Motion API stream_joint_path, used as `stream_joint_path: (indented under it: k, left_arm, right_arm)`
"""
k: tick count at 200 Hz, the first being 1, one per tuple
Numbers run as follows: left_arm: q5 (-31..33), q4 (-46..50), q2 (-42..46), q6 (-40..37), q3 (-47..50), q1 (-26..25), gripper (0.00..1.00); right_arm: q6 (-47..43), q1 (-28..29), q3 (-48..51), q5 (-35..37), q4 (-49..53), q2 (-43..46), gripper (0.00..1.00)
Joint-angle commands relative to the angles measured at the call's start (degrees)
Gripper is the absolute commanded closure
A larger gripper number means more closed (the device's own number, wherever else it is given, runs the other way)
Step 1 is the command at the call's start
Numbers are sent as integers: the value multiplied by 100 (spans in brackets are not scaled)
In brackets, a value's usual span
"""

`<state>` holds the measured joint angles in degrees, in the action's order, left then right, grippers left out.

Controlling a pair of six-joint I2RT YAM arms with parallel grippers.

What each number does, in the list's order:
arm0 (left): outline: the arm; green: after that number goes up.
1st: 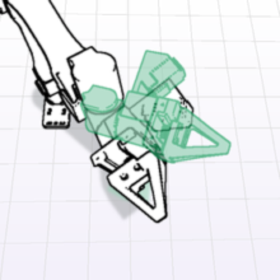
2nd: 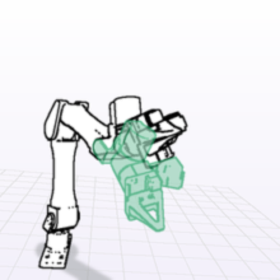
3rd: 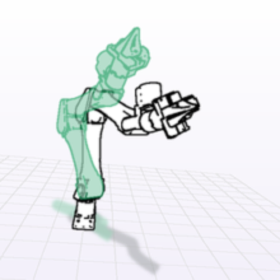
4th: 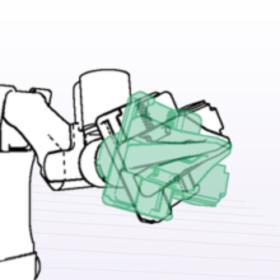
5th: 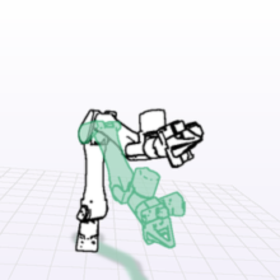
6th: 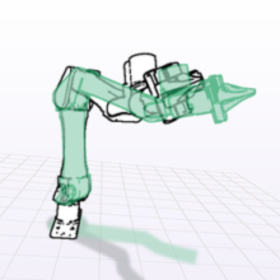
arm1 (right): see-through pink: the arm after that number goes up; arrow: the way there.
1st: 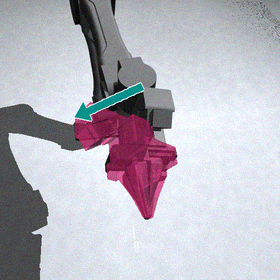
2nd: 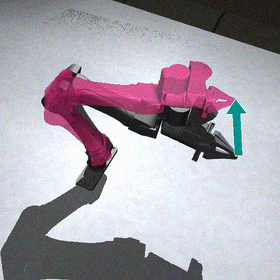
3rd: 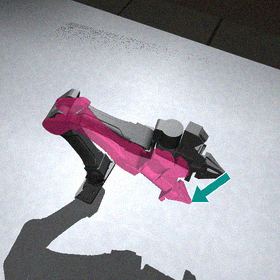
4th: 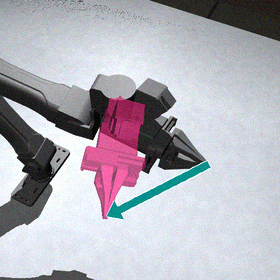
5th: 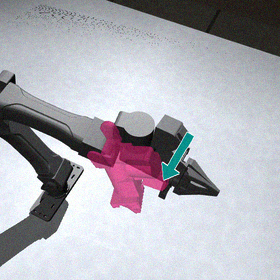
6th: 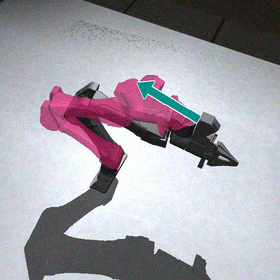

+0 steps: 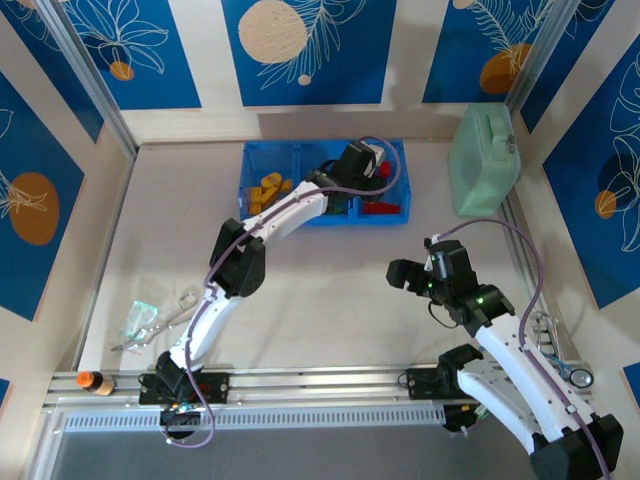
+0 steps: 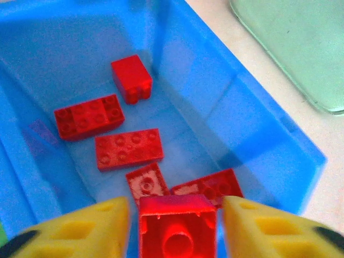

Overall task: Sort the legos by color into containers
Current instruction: Place the lego in the container.

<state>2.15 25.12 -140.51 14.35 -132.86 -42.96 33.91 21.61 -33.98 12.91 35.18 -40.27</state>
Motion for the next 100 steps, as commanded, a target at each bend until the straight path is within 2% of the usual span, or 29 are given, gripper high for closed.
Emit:
stream_joint_path:
  k: [1, 19, 42, 100]
  left_arm:
    - [126, 308, -80, -103, -393, 88, 33]
    - [51, 537, 201, -105, -423, 70, 29]
    - [115, 267, 958, -342, 248, -57, 29]
    - [515, -1355, 3449, -710, 3752, -212, 26]
  right_arm:
    - [5, -9, -50, -184, -5, 72, 13]
    - [-16, -16, -105, -137, 62, 75, 13]
    - [-33, -18, -119, -69, 59, 64, 13]
    - [-362, -33, -378, 250, -131, -306, 9]
